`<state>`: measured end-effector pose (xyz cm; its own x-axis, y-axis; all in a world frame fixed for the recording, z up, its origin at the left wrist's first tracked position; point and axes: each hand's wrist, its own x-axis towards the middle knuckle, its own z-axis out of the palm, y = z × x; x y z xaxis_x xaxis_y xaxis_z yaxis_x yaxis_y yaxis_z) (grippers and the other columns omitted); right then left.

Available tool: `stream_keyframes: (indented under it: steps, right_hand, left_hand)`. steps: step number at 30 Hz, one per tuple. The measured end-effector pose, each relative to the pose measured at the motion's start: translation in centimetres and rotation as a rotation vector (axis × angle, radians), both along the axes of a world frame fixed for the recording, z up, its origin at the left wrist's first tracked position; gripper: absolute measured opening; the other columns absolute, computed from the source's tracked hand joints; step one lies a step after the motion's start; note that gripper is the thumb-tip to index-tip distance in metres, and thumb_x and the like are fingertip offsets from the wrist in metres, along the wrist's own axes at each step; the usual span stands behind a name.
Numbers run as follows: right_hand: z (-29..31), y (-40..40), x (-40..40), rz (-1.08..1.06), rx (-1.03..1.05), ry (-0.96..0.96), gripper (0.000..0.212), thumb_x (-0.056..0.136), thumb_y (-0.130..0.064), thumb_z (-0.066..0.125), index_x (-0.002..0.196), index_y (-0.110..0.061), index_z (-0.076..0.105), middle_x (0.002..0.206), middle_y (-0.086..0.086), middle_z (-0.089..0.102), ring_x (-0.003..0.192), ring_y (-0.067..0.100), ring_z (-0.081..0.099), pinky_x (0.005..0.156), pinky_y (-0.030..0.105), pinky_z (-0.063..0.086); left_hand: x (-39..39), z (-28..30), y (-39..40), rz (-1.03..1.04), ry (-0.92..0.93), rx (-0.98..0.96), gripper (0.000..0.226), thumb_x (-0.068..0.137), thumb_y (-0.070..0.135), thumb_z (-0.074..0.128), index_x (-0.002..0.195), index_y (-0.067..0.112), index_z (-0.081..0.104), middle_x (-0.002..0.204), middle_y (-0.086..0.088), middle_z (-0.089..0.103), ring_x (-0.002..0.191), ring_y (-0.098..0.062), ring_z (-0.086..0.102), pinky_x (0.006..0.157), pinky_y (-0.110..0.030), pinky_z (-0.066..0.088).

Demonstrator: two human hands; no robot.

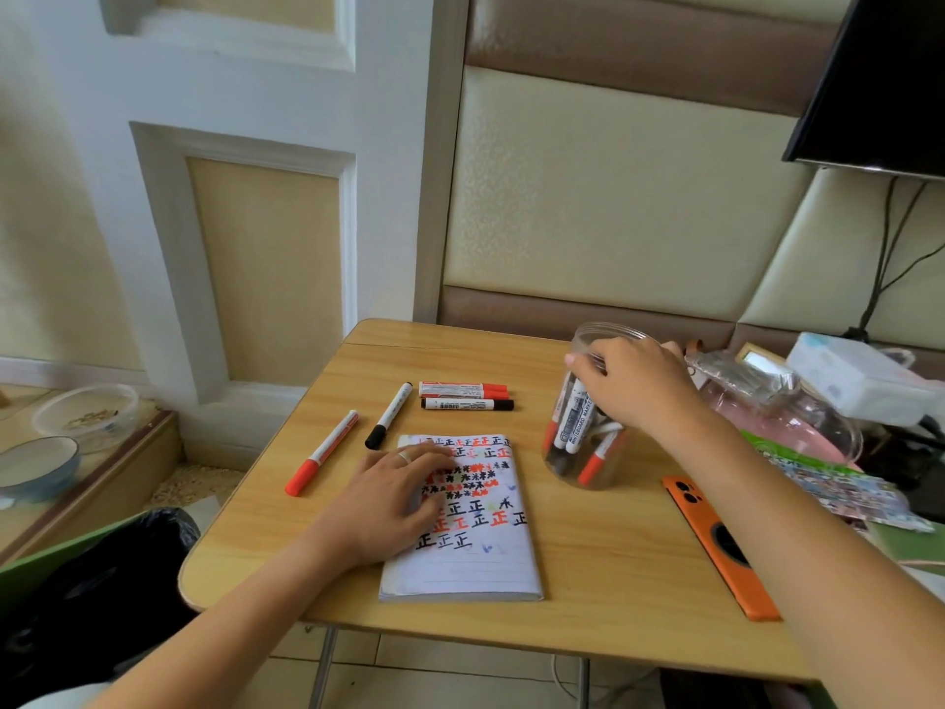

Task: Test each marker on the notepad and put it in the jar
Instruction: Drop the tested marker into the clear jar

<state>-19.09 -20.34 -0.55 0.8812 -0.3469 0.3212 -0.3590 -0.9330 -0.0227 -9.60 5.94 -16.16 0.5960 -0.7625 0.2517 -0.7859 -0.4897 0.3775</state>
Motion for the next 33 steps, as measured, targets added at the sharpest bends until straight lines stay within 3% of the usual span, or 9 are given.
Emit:
stream_keyframes:
  steps: [2, 5, 9, 13, 17, 20, 25, 29, 33]
  right_hand:
    - [-0.1, -0.2, 0.0, 0.001, 0.021, -0.020, 0.044, 0.104, -0.054, 0.040, 0.069, -0.027, 0.050, 0.088, 0.004, 0.072, 0.097, 0.031, 0.065, 0.099, 0.045, 0.040]
    - [0.2, -0.1, 0.4, 0.046, 0.158, -0.233, 0.035, 0.100, -0.052, 0.053, 0.101, -0.020, 0.069, 0.102, 0.001, 0.073, 0.099, 0.027, 0.066, 0.093, 0.044, 0.051]
    - [0.4, 1.8, 1.9, 0.220, 0.039, -0.557, 0.012, 0.095, -0.020, 0.061, 0.093, -0.012, 0.069, 0.093, 0.005, 0.067, 0.088, 0.027, 0.063, 0.074, 0.036, 0.051]
    - [-0.6, 4.9, 4.6, 0.366, 0.087, -0.338, 0.017, 0.098, -0.012, 0.055, 0.099, -0.013, 0.072, 0.098, 0.003, 0.069, 0.091, 0.021, 0.063, 0.080, 0.039, 0.054]
    - [-3.8, 6.4, 8.1, 0.277, 0.126, -0.018, 0.024, 0.103, -0.012, 0.051, 0.111, -0.017, 0.073, 0.115, 0.005, 0.069, 0.100, 0.021, 0.063, 0.086, 0.042, 0.056]
    - [-6.0, 6.5, 10.1, 0.205, 0.079, 0.117, 0.027, 0.101, -0.005, 0.055, 0.119, -0.017, 0.070, 0.120, 0.007, 0.067, 0.103, 0.025, 0.064, 0.085, 0.040, 0.056]
    - [-8.4, 5.2, 11.9, 0.156, 0.015, 0.151, 0.024, 0.099, -0.006, 0.056, 0.117, -0.015, 0.069, 0.113, 0.008, 0.070, 0.097, 0.026, 0.066, 0.086, 0.044, 0.058]
    - [-9.3, 4.4, 12.4, 0.159, 0.032, 0.143, 0.013, 0.097, -0.014, 0.062, 0.107, -0.017, 0.070, 0.105, 0.005, 0.069, 0.091, 0.024, 0.063, 0.073, 0.035, 0.051]
    - [-9.9, 4.2, 12.6, 0.221, 0.008, 0.164, 0.015, 0.096, -0.021, 0.069, 0.111, -0.020, 0.071, 0.112, 0.000, 0.067, 0.101, 0.021, 0.059, 0.076, 0.031, 0.043]
  left_hand:
    - [0.0, 0.1, 0.0, 0.005, 0.016, 0.001, 0.042, 0.101, 0.044, 0.044, 0.143, 0.042, 0.044, 0.154, 0.023, 0.037, 0.142, 0.001, 0.033, 0.113, -0.025, 0.013]
    - [0.1, 0.4, 0.0, 0.019, 0.069, -0.005, 0.040, 0.100, 0.037, 0.045, 0.140, 0.043, 0.046, 0.151, 0.021, 0.041, 0.140, 0.000, 0.033, 0.116, -0.028, 0.014]
    - [0.2, 0.4, 0.0, 0.059, 0.128, -0.067, 0.040, 0.094, 0.034, 0.041, 0.131, 0.042, 0.052, 0.142, 0.018, 0.048, 0.132, -0.001, 0.040, 0.117, -0.034, 0.026]
    - [0.4, 0.2, -0.1, 0.068, 0.123, -0.076, 0.038, 0.092, 0.033, 0.043, 0.128, 0.042, 0.054, 0.138, 0.018, 0.050, 0.128, 0.000, 0.043, 0.114, -0.035, 0.031]
    - [0.7, 0.0, -0.1, 0.082, 0.130, -0.117, 0.035, 0.094, 0.027, 0.047, 0.124, 0.041, 0.057, 0.134, 0.018, 0.053, 0.122, -0.001, 0.047, 0.109, -0.035, 0.038]
    - [1.0, 0.0, -0.2, 0.096, 0.159, -0.141, 0.033, 0.094, 0.026, 0.047, 0.122, 0.040, 0.059, 0.130, 0.018, 0.055, 0.118, -0.001, 0.048, 0.106, -0.036, 0.042]
    - [1.2, 0.0, -0.5, 0.104, 0.180, -0.171, 0.032, 0.094, 0.027, 0.046, 0.118, 0.039, 0.062, 0.127, 0.019, 0.056, 0.118, -0.001, 0.048, 0.104, -0.038, 0.044]
    - [1.2, 0.1, -0.5, 0.116, 0.187, -0.178, 0.040, 0.085, 0.037, 0.036, 0.115, 0.039, 0.062, 0.123, 0.018, 0.057, 0.116, -0.003, 0.048, 0.103, -0.041, 0.044]
    - [1.1, 0.2, -0.6, 0.120, 0.182, -0.184, 0.041, 0.084, 0.038, 0.035, 0.115, 0.038, 0.062, 0.124, 0.017, 0.057, 0.115, -0.004, 0.049, 0.102, -0.042, 0.044]
